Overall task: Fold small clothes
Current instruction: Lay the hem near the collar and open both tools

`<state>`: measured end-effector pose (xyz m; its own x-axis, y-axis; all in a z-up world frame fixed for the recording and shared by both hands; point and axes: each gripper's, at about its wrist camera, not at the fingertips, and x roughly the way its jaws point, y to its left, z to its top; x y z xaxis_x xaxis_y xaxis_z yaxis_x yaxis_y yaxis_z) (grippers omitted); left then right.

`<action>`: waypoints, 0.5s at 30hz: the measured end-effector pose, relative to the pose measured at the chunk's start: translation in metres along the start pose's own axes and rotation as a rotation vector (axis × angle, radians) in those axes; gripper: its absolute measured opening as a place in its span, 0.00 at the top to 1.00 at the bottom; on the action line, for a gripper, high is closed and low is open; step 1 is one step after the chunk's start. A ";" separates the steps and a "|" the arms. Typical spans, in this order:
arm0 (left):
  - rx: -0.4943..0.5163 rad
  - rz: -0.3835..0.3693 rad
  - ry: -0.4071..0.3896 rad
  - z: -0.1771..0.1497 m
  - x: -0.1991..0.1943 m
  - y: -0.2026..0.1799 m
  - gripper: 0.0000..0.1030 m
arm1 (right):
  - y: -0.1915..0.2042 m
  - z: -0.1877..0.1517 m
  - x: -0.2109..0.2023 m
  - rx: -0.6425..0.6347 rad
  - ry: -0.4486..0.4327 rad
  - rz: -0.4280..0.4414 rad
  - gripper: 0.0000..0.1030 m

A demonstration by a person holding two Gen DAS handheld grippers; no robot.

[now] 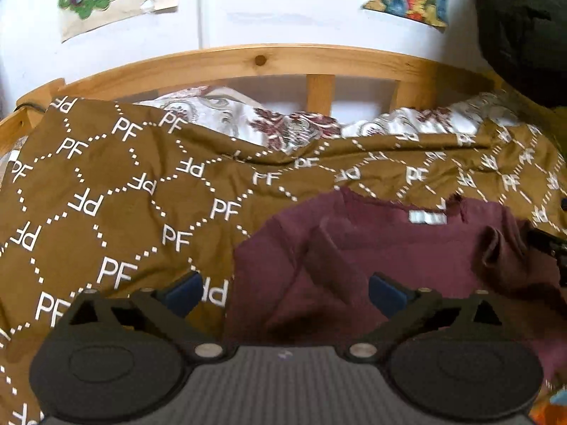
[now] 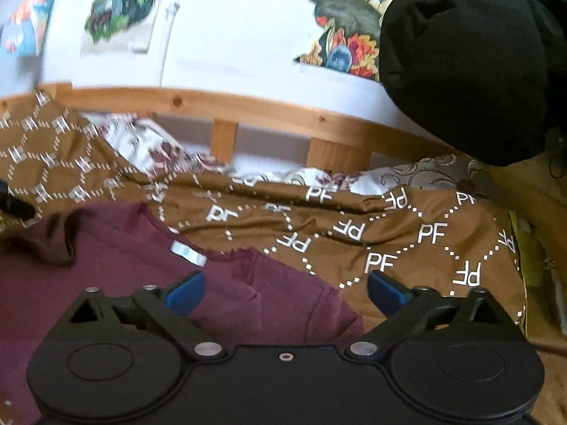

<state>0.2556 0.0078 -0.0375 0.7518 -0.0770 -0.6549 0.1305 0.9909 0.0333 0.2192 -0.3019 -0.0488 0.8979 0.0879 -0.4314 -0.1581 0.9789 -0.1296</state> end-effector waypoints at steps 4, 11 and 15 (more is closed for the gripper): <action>0.153 0.013 0.010 -0.010 0.002 -0.019 0.01 | 0.007 -0.009 -0.009 -0.032 0.048 0.051 0.01; 0.390 0.099 0.046 -0.033 0.031 -0.054 0.01 | 0.040 -0.045 -0.002 -0.273 0.148 0.080 0.01; 0.386 0.120 0.045 -0.032 0.039 -0.053 0.16 | 0.045 -0.045 0.009 -0.264 0.134 0.078 0.01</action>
<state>0.2573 -0.0439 -0.0893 0.7489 0.0504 -0.6608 0.2829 0.8774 0.3875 0.2020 -0.2658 -0.0987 0.8192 0.1184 -0.5612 -0.3416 0.8866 -0.3117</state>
